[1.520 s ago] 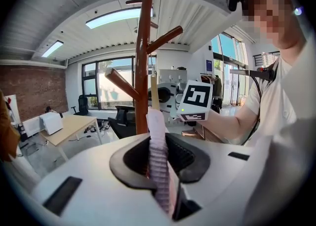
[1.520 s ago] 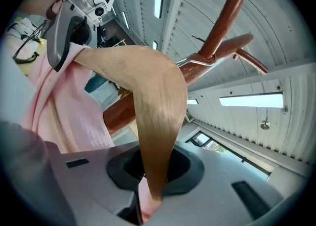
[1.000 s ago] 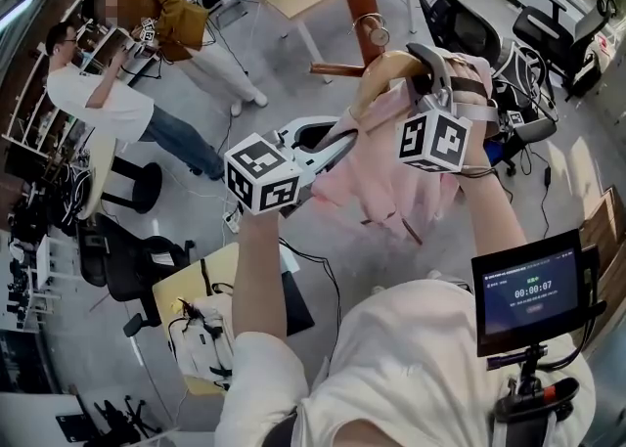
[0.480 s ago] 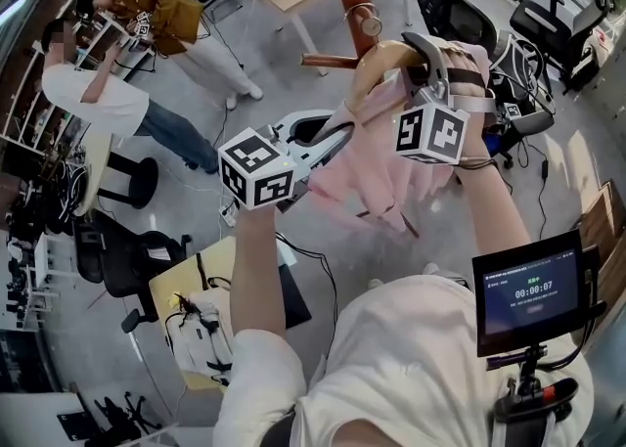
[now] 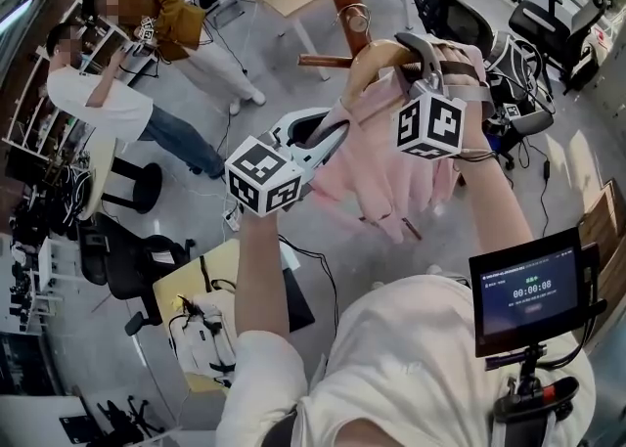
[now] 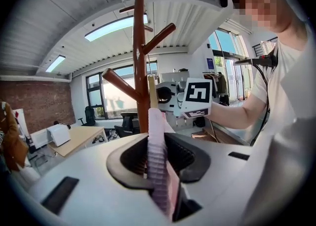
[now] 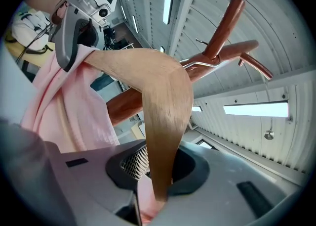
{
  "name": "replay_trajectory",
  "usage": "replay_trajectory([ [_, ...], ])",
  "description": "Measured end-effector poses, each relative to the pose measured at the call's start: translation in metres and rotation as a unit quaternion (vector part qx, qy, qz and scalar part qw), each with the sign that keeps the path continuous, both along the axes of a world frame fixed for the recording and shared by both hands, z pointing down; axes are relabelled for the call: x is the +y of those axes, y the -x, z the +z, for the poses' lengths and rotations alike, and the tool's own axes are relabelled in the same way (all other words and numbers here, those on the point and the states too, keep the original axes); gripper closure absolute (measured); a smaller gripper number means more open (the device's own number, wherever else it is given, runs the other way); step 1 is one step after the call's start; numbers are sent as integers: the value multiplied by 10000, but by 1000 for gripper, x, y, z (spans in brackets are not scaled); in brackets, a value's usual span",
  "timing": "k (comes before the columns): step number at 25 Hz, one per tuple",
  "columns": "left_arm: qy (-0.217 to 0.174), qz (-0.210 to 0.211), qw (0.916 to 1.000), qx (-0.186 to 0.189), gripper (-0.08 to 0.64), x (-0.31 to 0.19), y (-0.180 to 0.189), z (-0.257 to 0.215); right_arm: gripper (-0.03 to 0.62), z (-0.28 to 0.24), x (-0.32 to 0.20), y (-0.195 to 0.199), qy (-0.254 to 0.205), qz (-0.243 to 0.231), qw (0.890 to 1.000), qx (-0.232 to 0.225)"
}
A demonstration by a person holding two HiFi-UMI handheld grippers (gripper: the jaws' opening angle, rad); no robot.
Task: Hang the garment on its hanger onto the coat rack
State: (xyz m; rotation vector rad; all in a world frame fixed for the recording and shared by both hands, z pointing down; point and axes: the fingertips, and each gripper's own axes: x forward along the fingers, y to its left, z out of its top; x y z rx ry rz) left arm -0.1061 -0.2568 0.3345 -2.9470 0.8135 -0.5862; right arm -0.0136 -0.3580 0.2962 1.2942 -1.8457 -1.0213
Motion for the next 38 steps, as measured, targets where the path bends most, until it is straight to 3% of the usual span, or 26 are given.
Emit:
replay_trajectory([
  [5,-134,-124,9998,-107,478,4,2,-2,523,0,9,0,287,-331,9990,4],
  [11,-355,-319,9987,-178,457,7,6,-6,471,-1,25,-1,602,-724,9955,-55],
  [18,-629,-586,9958,314,437,18,16,-28,471,-6,44,-8,514,-837,9949,-231],
  [23,-912,-977,9891,622,437,30,28,-42,471,-5,59,-13,497,-950,9917,-710],
  [27,-1212,-1488,9785,758,437,42,38,-55,472,-3,73,-14,619,-1104,9845,-1210],
  [31,-1336,-1612,9721,1054,439,58,39,-66,472,7,80,-20,745,-1102,9794,-1517],
  [38,-1355,-1871,9647,1261,439,75,41,-63,472,20,94,-21,1167,-1376,9507,-2523],
])
